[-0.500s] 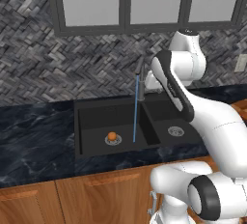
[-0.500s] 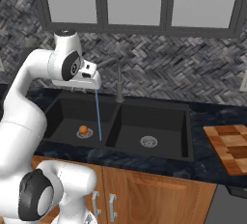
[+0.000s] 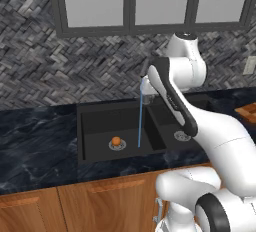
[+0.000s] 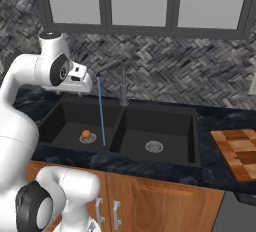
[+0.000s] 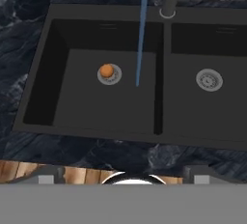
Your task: Pick the tangerine from the sink and place it on the cutting board to airdry. Then turn off the sink faucet.
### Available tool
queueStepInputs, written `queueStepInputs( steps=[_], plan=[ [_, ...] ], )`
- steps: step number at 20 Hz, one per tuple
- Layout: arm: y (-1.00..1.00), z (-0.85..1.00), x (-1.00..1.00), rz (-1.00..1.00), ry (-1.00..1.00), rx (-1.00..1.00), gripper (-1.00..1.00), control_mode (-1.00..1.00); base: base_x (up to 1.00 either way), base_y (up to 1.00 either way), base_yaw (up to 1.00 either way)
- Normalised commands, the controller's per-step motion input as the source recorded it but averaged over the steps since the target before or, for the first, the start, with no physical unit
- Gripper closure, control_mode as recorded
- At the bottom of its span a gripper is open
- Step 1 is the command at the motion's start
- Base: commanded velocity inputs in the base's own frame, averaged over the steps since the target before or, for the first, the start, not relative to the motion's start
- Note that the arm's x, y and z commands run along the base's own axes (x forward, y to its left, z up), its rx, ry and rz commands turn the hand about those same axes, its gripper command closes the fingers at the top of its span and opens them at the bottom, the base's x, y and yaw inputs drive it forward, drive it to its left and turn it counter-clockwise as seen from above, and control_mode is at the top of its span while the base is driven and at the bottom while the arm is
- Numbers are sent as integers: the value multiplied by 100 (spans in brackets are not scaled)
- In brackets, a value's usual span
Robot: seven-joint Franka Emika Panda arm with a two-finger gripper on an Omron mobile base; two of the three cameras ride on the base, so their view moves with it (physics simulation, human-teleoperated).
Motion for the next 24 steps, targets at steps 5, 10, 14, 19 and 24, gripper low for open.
queueStepInputs(
  steps=[5,10,14,19,24],
  plan=[
    [78,0,12,1,0,0,-100,-100,0,0,0],
    [54,-20,29,3,0,0,-100,-100,0,0,0],
    [13,-39,32,3,0,0,-100,-100,0,0,0],
    [2,-37,43,0,0,-1,-100,-100,0,0,0],
    [0,-32,32,0,-3,-9,-100,-100,0,0,0]
  ],
)
